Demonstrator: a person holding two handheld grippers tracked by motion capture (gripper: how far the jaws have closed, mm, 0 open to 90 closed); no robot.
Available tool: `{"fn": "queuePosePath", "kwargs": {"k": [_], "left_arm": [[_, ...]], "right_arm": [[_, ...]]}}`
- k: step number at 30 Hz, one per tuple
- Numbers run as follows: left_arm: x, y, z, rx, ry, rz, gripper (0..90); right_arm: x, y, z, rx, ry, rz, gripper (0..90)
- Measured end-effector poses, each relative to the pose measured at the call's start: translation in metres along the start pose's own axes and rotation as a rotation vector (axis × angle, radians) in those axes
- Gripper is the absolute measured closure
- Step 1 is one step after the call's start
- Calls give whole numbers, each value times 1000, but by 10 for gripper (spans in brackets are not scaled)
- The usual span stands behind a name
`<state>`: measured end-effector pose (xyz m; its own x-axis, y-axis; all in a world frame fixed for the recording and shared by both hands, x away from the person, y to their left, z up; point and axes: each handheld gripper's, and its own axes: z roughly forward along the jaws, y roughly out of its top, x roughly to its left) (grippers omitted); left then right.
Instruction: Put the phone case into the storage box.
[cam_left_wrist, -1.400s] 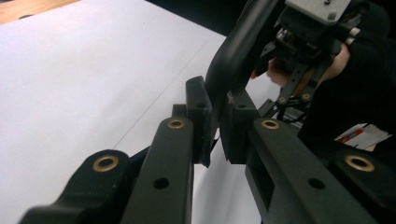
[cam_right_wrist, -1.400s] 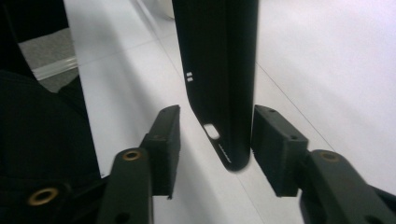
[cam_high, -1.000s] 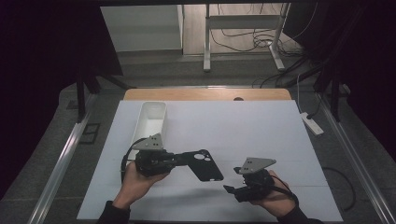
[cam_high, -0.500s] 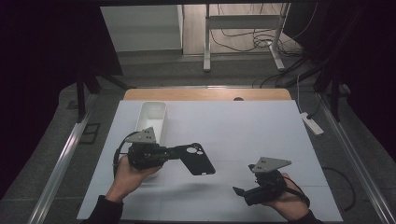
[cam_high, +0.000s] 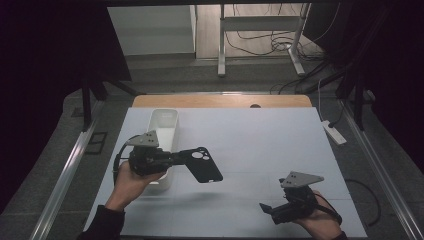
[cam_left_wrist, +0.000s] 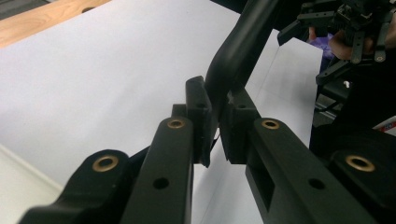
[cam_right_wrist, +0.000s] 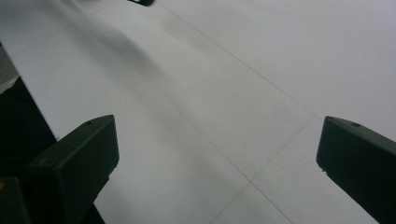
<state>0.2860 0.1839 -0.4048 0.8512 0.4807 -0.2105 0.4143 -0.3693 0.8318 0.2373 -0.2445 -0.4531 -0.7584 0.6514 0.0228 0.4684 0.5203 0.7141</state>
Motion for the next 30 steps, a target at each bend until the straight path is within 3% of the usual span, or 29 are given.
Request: {"fn": "queuePosePath", "kwargs": {"k": [10,18,30], "left_arm": [[6,2,-8,7,22,8,825],[13,1,-14,6,37,-5,825],[20,6,-19,15,57,-7,825]], "right_arm": [[-9,-13,-4,22,-74,50,0],[-15,-23,-9,38,-104,93,0],[-21,-41,-33,38,-169,151,0]]}}
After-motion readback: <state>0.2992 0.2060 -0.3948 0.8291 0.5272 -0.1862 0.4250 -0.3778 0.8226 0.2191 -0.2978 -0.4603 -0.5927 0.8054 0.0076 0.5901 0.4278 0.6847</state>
